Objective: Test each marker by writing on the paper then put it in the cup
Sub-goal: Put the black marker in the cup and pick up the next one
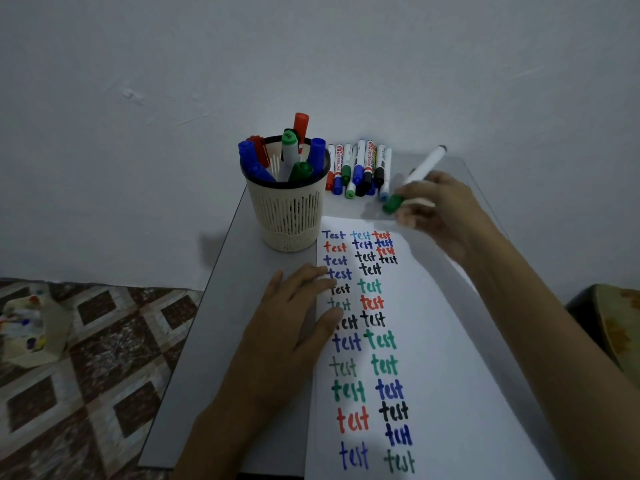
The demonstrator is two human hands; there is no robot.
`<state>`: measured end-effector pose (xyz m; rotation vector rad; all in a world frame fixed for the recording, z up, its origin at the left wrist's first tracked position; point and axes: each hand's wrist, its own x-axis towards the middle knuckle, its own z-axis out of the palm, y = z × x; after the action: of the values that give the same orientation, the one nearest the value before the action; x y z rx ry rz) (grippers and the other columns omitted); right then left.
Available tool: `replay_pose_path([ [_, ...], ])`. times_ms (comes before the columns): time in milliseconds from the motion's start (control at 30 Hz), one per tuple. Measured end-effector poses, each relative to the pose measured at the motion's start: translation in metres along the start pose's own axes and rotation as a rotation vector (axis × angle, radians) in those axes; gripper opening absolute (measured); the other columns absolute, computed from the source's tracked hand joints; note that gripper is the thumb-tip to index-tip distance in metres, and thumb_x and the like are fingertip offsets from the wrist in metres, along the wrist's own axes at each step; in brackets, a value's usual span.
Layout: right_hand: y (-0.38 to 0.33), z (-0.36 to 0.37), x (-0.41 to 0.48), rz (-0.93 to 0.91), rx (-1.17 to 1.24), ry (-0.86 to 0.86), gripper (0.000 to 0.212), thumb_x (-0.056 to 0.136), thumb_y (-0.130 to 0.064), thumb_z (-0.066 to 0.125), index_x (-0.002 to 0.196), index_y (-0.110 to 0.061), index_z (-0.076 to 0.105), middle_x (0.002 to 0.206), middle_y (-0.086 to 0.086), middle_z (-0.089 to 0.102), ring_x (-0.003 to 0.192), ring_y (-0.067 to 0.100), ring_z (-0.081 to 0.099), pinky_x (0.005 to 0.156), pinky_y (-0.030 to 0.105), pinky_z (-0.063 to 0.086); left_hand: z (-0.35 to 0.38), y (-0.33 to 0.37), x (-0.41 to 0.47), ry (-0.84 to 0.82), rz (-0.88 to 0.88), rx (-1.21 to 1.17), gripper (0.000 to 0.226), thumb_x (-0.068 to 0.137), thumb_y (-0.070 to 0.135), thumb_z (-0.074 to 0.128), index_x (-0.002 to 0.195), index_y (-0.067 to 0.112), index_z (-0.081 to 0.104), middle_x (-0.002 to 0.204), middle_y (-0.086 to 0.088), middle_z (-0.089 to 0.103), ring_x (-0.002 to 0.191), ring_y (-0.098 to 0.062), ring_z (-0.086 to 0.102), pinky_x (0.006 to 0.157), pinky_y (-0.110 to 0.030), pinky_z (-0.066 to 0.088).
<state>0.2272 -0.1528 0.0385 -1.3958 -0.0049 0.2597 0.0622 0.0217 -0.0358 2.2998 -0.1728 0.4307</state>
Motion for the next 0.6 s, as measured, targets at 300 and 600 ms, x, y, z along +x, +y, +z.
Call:
replay_pose_path([
  [300,0.054,0.022,-0.119,-0.189,-0.281,-0.208,0.034,0.071,-0.026,0.078,0.068,-0.003,0.052,0.055,0.008,0.061,0.046,0.021,0.056,0.042,0.028,0.044,-0.004,0.022,-0.003,-0.127,0.167,-0.137,0.024,0.094,0.028,0.043,0.109,0.016,0.056,0.102,0.008,0.061,0.092,0.0,0.058,0.077,-0.008,0.043],
  [600,0.058,0.037,-0.129,-0.12,0.006,-0.159,0.038,0.068,-0.023,0.08,0.065,-0.002,0.049,0.072,0.03,0.063,0.057,0.05,0.057,0.051,0.054,0.053,-0.008,0.029,-0.006,-0.204,0.182,-0.287,0.034,0.097,0.036,0.04,0.129,0.028,0.047,0.072,0.019,0.06,0.06,0.006,0.058,0.056,-0.005,0.039],
])
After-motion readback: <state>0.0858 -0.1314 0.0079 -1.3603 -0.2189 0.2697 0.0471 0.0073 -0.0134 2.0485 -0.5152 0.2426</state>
